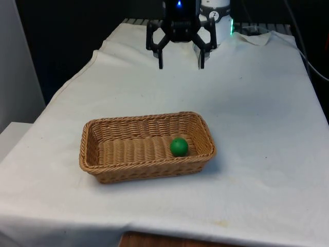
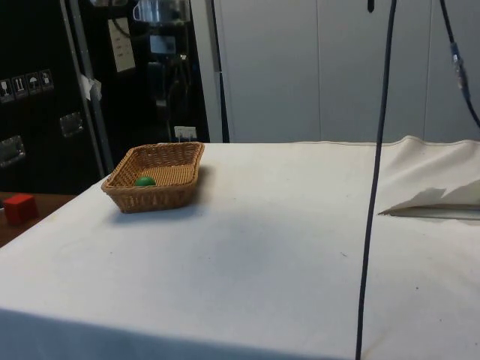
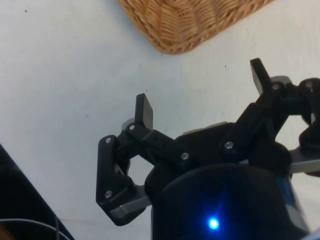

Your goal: Pick up the ball and place it into the basket.

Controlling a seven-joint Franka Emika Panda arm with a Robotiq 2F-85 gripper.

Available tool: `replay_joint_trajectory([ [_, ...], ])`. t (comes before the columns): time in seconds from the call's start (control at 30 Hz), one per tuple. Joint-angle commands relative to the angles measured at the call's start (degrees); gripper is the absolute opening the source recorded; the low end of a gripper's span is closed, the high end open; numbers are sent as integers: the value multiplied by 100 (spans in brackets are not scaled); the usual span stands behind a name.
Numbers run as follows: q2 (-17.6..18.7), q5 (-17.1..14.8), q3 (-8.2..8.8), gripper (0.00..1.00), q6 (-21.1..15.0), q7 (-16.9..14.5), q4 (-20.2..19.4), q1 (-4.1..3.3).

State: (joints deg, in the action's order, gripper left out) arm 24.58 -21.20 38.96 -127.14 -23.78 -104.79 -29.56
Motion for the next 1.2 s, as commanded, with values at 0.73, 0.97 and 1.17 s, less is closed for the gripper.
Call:
replay_joint_trajectory([
  [0.73, -1381, 1054, -80, 100, -46, 435, -1123, -74],
  [0.97, -1782, 1392, -172, 100, -46, 630, -1444, -57],
  [1.17, -2051, 1604, -235, 100, -46, 779, -1673, -40],
])
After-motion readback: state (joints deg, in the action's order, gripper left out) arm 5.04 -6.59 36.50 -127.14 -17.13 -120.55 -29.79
